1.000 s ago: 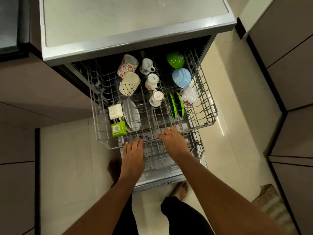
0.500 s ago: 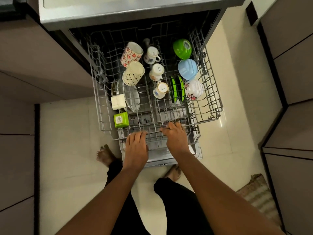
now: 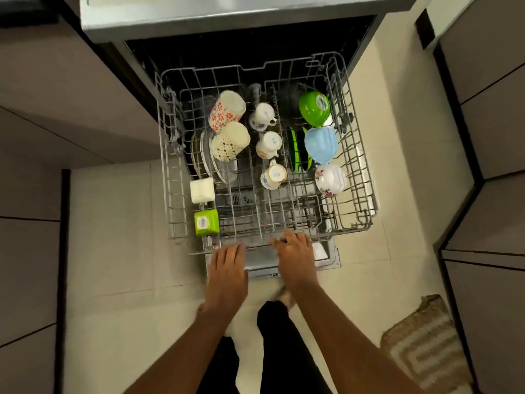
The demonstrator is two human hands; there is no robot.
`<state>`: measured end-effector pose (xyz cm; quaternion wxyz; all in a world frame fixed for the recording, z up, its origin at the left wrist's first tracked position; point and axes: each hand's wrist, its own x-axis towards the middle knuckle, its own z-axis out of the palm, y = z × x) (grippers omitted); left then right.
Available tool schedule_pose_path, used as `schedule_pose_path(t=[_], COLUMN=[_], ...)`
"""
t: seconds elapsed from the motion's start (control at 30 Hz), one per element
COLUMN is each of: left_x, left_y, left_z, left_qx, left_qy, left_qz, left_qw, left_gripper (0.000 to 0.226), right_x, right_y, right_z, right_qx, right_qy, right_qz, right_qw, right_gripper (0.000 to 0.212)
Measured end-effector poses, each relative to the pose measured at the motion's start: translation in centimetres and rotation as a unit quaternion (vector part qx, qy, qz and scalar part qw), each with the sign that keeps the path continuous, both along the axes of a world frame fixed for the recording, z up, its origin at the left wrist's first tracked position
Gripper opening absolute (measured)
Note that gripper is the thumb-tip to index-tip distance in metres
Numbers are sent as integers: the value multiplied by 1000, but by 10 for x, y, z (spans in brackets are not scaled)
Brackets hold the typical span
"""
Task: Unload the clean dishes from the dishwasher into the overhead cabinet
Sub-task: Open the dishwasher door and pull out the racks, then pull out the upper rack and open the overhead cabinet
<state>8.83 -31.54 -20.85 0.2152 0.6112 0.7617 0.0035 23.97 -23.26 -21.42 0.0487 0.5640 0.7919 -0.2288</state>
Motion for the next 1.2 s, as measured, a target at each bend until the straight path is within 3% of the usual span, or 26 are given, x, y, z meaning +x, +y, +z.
schedule_pose_path(t=[0.17, 0.37, 0.57, 0.83, 1.2], left_x=[-3, -16, -25, -66, -125], left_y=[5, -5, -15, -24, -24], left_z=[-5, -6, 5, 63, 176], left_qx=[2, 2, -40, -10, 77], left_qy=[8, -11, -16, 15, 62], left_qz=[-5, -53, -96, -97, -73], left_qw=[1000, 999, 994, 995, 992], left_gripper=[53, 64, 72, 68, 68], right_x=[-6, -14, -22, -54, -102], right_y=[1, -14, -47, -60, -59], right_z=[-2, 9, 12, 67, 180], right_qx=[26, 26, -13, -25, 96], right_qy=[-22, -42, -137, -127, -119], right_qz=[3, 7, 29, 27, 75], right_qw=[999, 999, 990, 991, 985], right_gripper=[42, 61, 91, 88, 70])
